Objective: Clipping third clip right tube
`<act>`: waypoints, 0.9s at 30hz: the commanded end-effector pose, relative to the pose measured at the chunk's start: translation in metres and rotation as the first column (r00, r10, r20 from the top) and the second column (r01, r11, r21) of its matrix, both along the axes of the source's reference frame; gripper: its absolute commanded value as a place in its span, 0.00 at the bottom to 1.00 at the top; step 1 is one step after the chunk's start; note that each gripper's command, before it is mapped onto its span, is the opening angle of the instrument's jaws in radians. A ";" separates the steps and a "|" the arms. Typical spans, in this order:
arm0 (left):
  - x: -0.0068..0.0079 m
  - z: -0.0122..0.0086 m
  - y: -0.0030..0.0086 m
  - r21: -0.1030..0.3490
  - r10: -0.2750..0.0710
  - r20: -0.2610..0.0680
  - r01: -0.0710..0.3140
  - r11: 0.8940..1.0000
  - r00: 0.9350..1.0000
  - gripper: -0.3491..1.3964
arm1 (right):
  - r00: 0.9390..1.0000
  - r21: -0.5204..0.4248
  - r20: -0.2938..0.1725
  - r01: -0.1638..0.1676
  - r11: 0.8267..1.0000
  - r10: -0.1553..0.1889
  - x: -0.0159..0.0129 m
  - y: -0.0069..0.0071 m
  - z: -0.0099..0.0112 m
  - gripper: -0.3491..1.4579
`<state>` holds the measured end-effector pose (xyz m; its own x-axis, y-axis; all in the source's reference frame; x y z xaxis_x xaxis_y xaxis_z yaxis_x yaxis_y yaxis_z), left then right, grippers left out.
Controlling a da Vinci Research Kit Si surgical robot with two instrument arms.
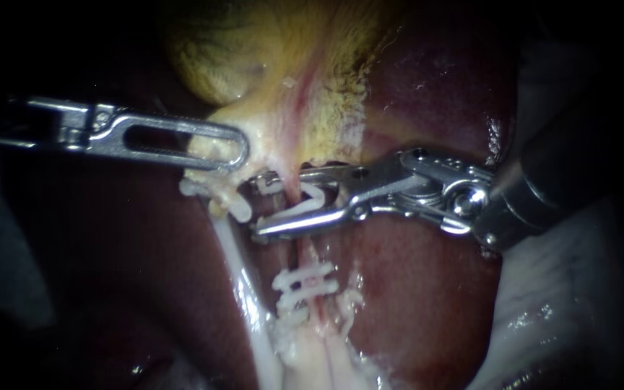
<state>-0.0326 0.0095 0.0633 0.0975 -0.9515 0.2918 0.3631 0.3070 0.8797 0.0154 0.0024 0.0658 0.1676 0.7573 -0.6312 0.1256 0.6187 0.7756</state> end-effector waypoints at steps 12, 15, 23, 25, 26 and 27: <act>0.0000 0.0001 -0.0001 -0.002 0.000 0.000 0.000 1.000 1.000 0.00 | 1.000 0.055 0.026 -0.006 0.998 0.005 -0.0008 0.0001 0.0001 0.00; 0.0000 0.0001 -0.0001 -0.002 0.000 0.000 0.000 1.000 1.000 0.00 | 0.999 0.063 0.054 0.002 0.998 -0.005 -0.0009 0.0001 0.0001 0.00; -0.0001 0.0001 -0.0001 -0.002 0.000 0.000 0.000 1.000 1.000 0.00 | 0.996 0.065 0.085 0.024 0.998 -0.030 -0.0008 -0.0004 -0.0002 0.00; -0.0001 0.0001 -0.0001 -0.002 0.000 0.000 0.000 1.000 1.000 0.00 | 0.996 0.064 0.086 0.022 0.998 -0.027 -0.0008 -0.0004 -0.0002 0.00; -0.0001 0.0001 -0.0001 -0.002 0.000 0.000 0.000 1.000 1.000 0.00 | 0.996 0.064 0.086 0.022 0.998 -0.027 -0.0008 -0.0004 -0.0002 0.00; -0.0001 0.0001 -0.0001 -0.002 0.000 0.000 0.000 1.000 1.000 0.00 | 0.996 0.064 0.086 0.022 0.998 -0.027 -0.0008 -0.0004 -0.0002 0.00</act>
<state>-0.0327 0.0094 0.0634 0.0975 -0.9509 0.2936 0.3631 0.3087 0.8791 0.0146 0.0020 0.0656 0.2391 0.7903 -0.5641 0.0707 0.5653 0.8219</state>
